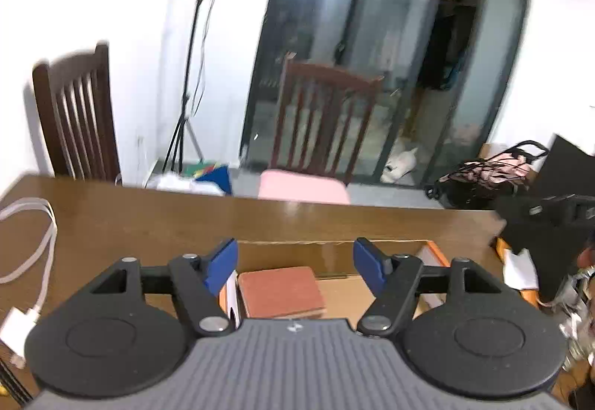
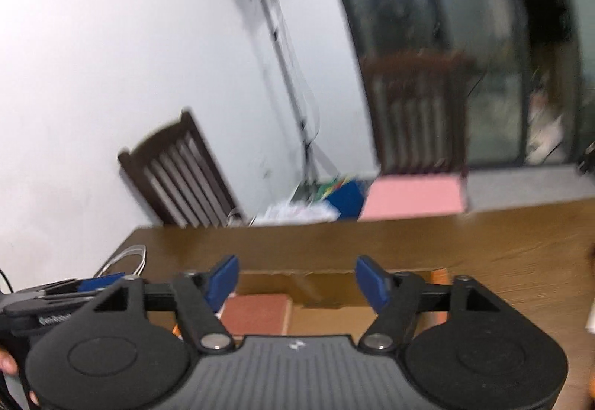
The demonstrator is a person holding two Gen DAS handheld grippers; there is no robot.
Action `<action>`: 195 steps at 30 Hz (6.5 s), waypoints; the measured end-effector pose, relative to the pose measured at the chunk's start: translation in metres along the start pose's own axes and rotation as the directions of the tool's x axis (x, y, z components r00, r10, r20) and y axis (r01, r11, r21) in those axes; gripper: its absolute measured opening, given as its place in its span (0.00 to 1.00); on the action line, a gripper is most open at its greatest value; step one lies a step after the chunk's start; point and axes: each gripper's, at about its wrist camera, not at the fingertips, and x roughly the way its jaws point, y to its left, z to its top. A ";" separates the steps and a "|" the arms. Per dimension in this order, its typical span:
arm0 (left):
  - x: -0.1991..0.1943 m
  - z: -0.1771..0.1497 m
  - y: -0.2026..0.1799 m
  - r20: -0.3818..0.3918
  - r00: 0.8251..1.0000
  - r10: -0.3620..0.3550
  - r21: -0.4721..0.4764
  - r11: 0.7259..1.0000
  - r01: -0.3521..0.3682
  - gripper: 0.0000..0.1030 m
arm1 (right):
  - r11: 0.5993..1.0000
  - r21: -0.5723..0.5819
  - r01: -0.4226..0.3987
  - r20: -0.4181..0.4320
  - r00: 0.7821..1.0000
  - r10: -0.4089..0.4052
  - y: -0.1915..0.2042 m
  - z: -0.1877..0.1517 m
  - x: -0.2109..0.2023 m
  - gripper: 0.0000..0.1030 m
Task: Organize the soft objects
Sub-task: 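Carry the sponge block into the red box and open both grippers, then withdraw both grippers from the box toward the lavender cloth bag, then close both grippers on the lavender cloth bag and lift it, then carry the cloth bag into the red box beside the sponge and release, then withdraw both grippers and reach toward the purple towel roll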
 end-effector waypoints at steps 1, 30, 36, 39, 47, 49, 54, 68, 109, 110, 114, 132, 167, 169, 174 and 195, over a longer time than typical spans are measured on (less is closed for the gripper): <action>-0.017 -0.002 -0.005 0.014 1.000 -0.004 0.019 1.000 0.004 0.73 | 1.000 -0.003 0.024 0.029 0.999 -0.024 0.000 -0.003 -0.028 0.77; -0.188 -0.249 -0.112 0.090 0.995 0.048 -0.007 0.999 -0.048 0.99 | 0.963 -0.257 0.085 0.226 0.974 -0.025 -0.020 -0.305 -0.221 1.00; -0.163 -0.257 -0.121 0.111 0.994 0.017 -0.078 0.997 -0.008 0.98 | 0.979 -0.205 -0.007 0.167 0.985 0.042 -0.053 -0.305 -0.208 0.99; -0.134 -0.244 -0.131 0.106 0.994 -0.033 -0.026 0.999 0.036 0.89 | 0.989 -0.140 -0.048 0.147 0.987 0.068 -0.065 -0.296 -0.189 0.96; -0.036 -0.190 -0.131 0.074 0.984 -0.162 0.024 0.987 0.161 0.69 | 0.979 0.139 -0.152 0.156 0.979 0.130 -0.094 -0.262 -0.120 0.85; -0.013 -0.184 -0.126 0.028 0.982 -0.187 -0.003 0.982 0.187 0.67 | 0.971 0.181 -0.156 0.152 0.980 0.129 -0.098 -0.254 -0.101 0.84; 0.017 -0.183 -0.104 -0.039 0.947 -0.320 -0.136 0.940 0.313 0.42 | 0.920 0.356 -0.164 0.134 0.983 0.123 -0.121 -0.251 -0.055 0.72; -0.078 -0.181 -0.102 0.008 0.895 -0.446 -0.144 0.885 0.442 0.15 | 0.913 0.294 -0.284 0.189 0.953 0.236 -0.070 -0.242 -0.116 0.04; -0.149 -0.301 -0.083 -0.237 0.927 -0.290 -0.212 0.947 0.242 0.07 | 0.983 0.023 -0.184 -0.052 0.981 0.185 0.019 -0.365 -0.176 0.08; -0.152 -0.296 -0.083 -0.228 0.923 -0.311 -0.210 0.941 0.265 0.06 | 0.986 0.000 -0.169 -0.052 0.984 0.169 0.023 -0.361 -0.179 0.08; -0.165 -0.271 -0.085 -0.157 0.910 -0.384 -0.178 0.917 0.356 0.06 | 0.986 -0.037 -0.162 -0.037 0.986 0.161 0.027 -0.332 -0.195 0.08; 0.091 -0.063 -0.101 -0.152 0.927 -0.342 -0.123 0.937 0.326 0.06 | 0.994 -0.098 0.054 0.019 0.998 -0.052 -0.034 -0.090 0.006 0.08; 0.143 -0.034 -0.043 -0.185 0.970 -0.159 -0.196 0.973 0.122 0.57 | 0.979 -0.140 0.147 -0.124 0.978 -0.165 -0.044 -0.062 0.128 0.57; 0.111 -0.031 -0.048 -0.153 0.978 -0.143 -0.147 0.982 0.121 0.62 | 0.977 -0.158 0.145 -0.073 0.985 -0.158 -0.032 -0.058 0.097 0.61; 0.017 -0.037 -0.066 -0.065 0.994 -0.087 -0.017 0.996 0.086 0.73 | 0.973 -0.180 0.144 0.025 0.990 -0.142 -0.010 -0.057 0.012 0.65; -0.238 -0.268 -0.084 0.227 0.974 0.005 0.066 0.998 -0.020 1.00 | 0.967 -0.243 0.083 0.260 0.965 -0.017 0.056 -0.316 -0.237 0.96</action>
